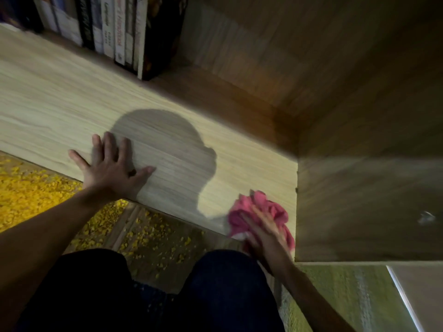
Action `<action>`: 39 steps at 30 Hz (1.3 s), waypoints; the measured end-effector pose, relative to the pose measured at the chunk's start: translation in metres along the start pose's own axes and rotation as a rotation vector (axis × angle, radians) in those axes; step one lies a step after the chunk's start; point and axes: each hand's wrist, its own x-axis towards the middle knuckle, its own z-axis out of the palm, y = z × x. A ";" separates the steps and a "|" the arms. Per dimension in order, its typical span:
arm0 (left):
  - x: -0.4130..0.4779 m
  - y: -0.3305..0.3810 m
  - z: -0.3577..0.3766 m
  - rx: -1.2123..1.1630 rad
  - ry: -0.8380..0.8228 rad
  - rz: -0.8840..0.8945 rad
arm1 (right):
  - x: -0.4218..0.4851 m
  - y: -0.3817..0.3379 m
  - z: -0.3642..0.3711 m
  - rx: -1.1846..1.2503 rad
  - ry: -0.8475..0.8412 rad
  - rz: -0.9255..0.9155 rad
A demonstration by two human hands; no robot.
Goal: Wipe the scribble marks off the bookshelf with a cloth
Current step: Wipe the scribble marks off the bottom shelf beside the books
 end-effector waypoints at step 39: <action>-0.013 0.080 -0.016 -0.260 -0.115 0.184 | 0.164 -0.110 0.055 0.201 0.307 -0.040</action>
